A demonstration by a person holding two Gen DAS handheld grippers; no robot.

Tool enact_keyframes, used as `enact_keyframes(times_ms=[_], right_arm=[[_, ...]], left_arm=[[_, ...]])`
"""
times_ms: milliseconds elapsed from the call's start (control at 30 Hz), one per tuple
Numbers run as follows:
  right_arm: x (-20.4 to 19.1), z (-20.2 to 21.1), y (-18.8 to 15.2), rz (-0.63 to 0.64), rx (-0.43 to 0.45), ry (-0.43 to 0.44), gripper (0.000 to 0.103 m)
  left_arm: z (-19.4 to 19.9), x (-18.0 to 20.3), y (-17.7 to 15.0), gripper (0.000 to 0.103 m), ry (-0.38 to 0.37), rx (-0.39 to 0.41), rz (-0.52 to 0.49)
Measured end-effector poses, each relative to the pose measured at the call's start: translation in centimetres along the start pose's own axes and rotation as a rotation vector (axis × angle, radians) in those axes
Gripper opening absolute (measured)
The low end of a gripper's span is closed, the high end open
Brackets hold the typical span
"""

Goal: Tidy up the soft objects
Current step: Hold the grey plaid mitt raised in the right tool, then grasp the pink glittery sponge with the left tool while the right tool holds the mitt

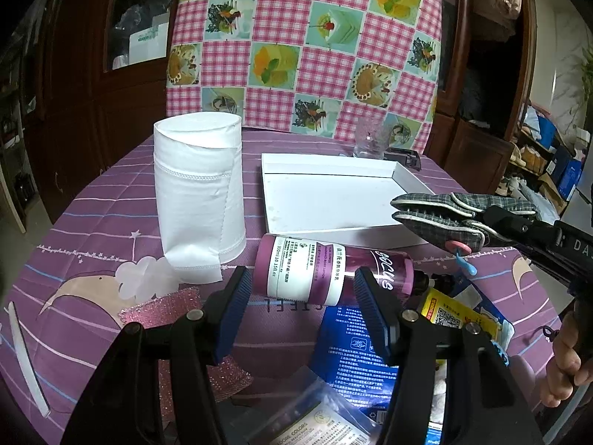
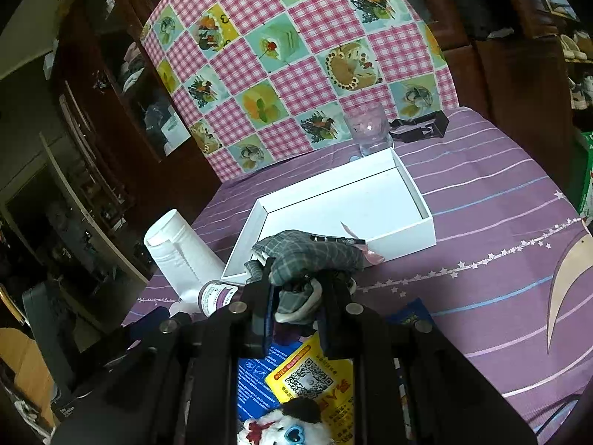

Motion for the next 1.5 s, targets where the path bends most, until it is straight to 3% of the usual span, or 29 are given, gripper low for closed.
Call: enact_keyframes(times_ms=[733,1500], right_arm=[[-2.8,0.4,-0.7,0.074,0.004,0.027,0.02],[-5.1,0.1,-1.9,0.135,-0.012,0.044,0.02]], left_arm=[[1.4,-0.8,-0.2,0.058,0.057,0.027,0.023],[3.0,-6.1,-2.0,0.058,0.139,0.017,0.134]])
Point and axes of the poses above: each gripper's, at about its wrist camera, not at the fingertips, and z roughly against the way its jaws point, x to its right, y to its top, the point moved 9 cm from there along -z, roughly the way its jaws point, and after that the axes turned 12 degrees about -x, right-handed, at the moved point
